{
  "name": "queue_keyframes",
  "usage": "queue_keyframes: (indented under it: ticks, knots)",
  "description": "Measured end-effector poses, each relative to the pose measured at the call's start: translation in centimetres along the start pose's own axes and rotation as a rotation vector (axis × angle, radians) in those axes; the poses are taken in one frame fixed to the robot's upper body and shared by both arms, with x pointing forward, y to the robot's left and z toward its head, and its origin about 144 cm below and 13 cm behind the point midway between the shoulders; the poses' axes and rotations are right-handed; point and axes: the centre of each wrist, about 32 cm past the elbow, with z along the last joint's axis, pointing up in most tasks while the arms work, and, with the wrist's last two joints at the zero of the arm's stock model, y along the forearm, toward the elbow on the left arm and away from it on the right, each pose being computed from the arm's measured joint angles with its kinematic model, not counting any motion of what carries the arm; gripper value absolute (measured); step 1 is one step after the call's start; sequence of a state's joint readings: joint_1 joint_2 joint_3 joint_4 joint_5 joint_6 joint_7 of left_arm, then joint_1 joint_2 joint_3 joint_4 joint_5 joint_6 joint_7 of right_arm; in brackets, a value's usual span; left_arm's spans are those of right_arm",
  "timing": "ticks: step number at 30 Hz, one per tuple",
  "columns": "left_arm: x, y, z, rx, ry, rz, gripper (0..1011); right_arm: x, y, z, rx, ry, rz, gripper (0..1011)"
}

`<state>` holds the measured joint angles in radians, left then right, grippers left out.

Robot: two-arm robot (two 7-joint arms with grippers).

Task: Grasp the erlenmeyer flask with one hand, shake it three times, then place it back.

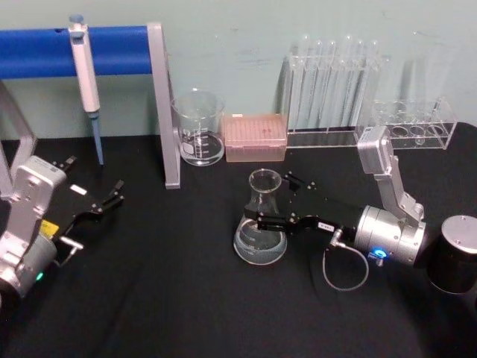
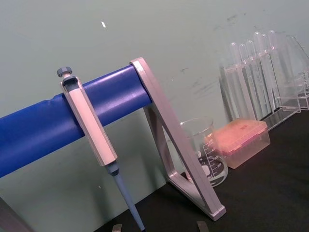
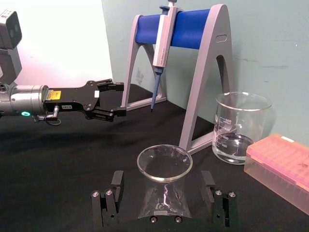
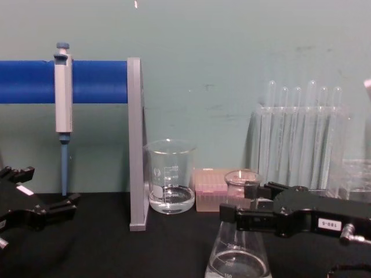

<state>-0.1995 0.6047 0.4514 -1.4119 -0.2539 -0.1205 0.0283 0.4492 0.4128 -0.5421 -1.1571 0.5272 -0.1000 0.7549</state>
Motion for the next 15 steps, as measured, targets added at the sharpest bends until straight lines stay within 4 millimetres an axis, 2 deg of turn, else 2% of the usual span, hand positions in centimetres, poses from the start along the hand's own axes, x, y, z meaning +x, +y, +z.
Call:
queue_keyframes:
  ticks: [6, 15]
  knots:
    - [0.0, 0.0, 0.0, 0.0, 0.0, 0.0, 1001, -0.01, 0.01, 0.01, 0.0, 0.0, 0.0, 960]
    - [0.0, 0.0, 0.0, 0.0, 0.0, 0.0, 1001, -0.01, 0.01, 0.03, 0.0, 0.0, 0.0, 712]
